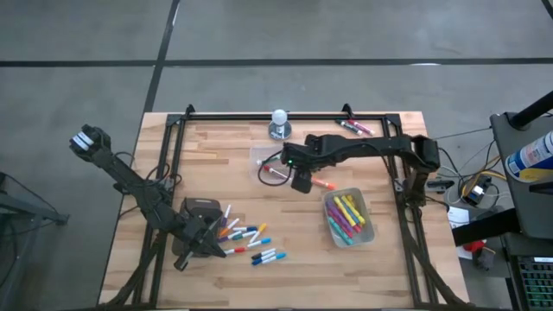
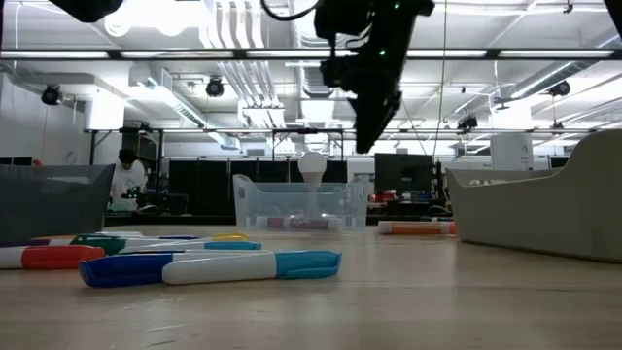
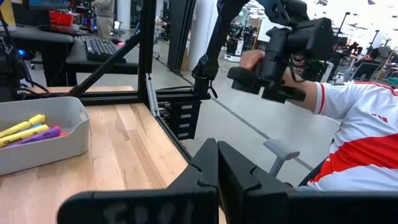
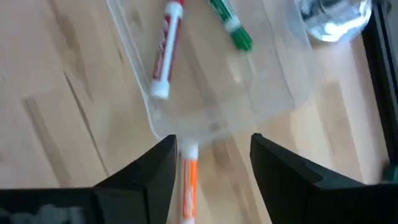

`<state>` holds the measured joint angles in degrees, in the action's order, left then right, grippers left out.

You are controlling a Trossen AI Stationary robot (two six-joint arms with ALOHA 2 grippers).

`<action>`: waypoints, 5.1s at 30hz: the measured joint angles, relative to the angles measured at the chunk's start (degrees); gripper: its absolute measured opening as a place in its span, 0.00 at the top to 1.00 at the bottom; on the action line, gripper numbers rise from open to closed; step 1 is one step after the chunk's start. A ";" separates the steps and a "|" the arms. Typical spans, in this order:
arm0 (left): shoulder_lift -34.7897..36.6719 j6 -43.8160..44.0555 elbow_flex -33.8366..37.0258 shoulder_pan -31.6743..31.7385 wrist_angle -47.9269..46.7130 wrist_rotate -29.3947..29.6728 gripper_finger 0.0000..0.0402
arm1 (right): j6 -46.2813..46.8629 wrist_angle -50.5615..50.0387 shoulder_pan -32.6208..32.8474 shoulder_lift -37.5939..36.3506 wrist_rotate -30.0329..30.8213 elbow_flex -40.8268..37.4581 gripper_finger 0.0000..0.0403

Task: Pick & Place Markers
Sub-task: Put the orange dry erase marker into the transparent bin, then put the green dry erase marker into the transparent bin

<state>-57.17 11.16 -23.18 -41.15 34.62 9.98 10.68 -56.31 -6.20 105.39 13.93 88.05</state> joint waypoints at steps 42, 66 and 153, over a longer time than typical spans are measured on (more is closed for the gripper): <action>0.00 0.87 0.00 0.04 0.29 0.17 1.00 | 1.77 11.60 -4.94 -1.12 -9.40 -22.73 0.55; 0.00 0.85 0.00 0.02 0.48 0.17 1.00 | 0.84 17.96 -7.54 -1.12 -11.13 -25.96 0.85; 0.02 -8.88 0.02 0.22 0.70 4.37 1.00 | -7.88 -16.81 -10.33 7.44 8.82 18.27 0.69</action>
<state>-57.14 2.28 -23.16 -40.93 35.33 14.35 2.80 -73.11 -16.52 112.83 22.75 106.32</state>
